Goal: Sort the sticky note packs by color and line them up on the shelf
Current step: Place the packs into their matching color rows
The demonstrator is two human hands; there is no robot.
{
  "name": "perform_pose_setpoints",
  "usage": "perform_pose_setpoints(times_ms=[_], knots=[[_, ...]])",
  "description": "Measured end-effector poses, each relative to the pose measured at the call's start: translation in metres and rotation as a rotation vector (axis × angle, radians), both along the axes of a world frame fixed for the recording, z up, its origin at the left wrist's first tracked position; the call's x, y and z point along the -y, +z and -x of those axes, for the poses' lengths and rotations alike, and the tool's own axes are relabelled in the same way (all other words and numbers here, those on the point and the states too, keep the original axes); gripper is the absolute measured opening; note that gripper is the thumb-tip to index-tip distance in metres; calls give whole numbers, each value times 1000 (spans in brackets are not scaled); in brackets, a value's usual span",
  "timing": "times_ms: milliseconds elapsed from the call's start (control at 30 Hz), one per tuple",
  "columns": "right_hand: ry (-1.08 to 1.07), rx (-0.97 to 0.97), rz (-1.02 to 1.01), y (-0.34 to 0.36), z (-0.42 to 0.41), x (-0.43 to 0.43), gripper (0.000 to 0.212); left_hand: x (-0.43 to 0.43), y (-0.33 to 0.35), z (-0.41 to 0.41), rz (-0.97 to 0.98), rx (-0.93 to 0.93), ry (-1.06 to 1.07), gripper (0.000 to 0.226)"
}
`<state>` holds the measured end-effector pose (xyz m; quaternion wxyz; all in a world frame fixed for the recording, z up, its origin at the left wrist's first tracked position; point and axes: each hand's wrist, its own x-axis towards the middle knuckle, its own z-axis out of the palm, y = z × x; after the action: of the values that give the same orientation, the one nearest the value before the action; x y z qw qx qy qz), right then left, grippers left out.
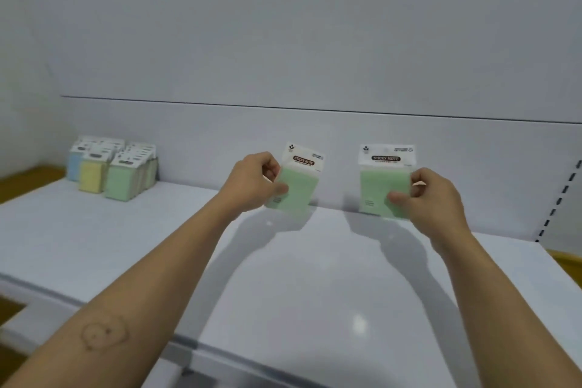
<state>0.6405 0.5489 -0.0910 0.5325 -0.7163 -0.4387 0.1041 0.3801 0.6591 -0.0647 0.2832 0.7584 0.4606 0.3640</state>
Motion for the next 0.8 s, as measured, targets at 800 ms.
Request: perform_pose_setpoints(times_ms=[800], knots=[[517,2,-69,56,306,-98,21,18,29,331,-107,291,446,26]])
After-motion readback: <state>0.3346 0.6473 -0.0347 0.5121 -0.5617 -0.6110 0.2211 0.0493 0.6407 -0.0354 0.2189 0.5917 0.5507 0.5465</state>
